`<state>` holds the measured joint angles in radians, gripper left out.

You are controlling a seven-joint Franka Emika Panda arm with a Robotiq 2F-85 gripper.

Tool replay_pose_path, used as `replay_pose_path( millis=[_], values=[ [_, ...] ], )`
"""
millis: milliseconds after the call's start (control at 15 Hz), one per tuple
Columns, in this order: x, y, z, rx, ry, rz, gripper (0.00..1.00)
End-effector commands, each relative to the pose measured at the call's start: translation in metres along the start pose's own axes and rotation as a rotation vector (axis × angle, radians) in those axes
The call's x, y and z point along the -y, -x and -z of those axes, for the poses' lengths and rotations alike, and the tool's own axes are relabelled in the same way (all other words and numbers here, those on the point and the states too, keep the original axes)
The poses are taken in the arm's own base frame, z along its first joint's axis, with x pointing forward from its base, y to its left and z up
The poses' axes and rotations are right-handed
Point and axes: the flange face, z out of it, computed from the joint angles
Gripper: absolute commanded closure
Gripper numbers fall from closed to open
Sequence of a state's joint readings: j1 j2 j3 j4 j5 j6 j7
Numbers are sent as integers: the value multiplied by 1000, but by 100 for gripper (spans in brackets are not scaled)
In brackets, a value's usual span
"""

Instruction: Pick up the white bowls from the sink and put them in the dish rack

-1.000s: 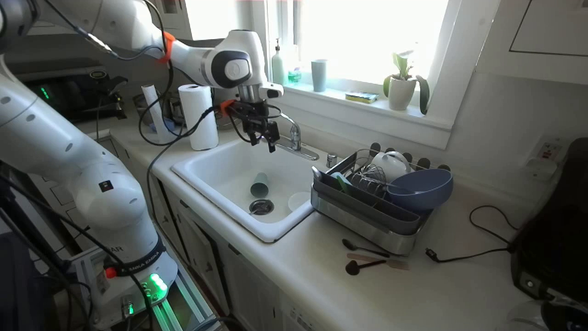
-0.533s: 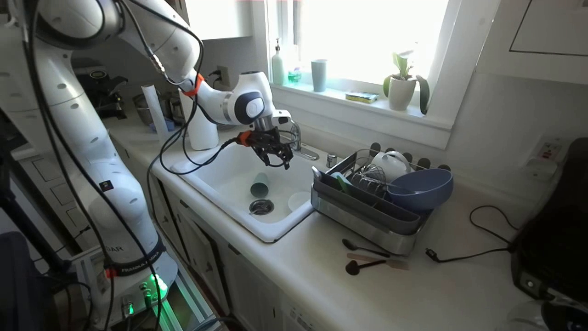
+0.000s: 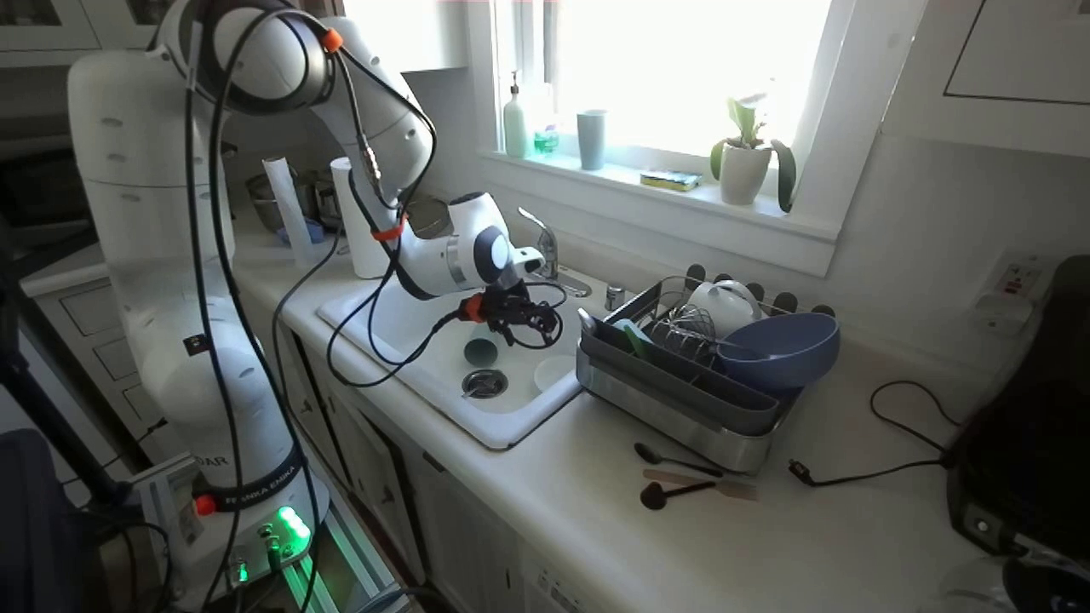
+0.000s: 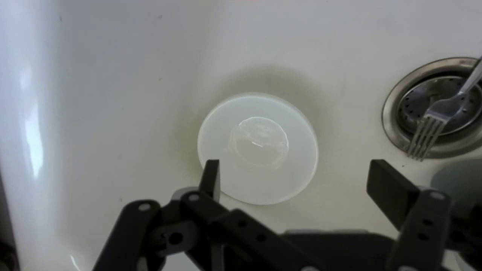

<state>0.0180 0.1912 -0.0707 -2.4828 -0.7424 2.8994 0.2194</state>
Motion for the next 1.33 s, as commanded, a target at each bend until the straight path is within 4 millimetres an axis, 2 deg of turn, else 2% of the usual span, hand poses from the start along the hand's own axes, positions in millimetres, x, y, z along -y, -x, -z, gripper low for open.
replay_pose_path(
  millis=[0,267,533,1000,1267],
  values=[
    [-1,1,-6,3,0,2,0],
    [-2,-4,-8,-2,5,8,0],
    [6,-14,-25,-37,-9,73,0],
    [17,-20,-72,-69,-49,200,0],
    [18,-32,-97,-80,-26,228,0]
  ],
)
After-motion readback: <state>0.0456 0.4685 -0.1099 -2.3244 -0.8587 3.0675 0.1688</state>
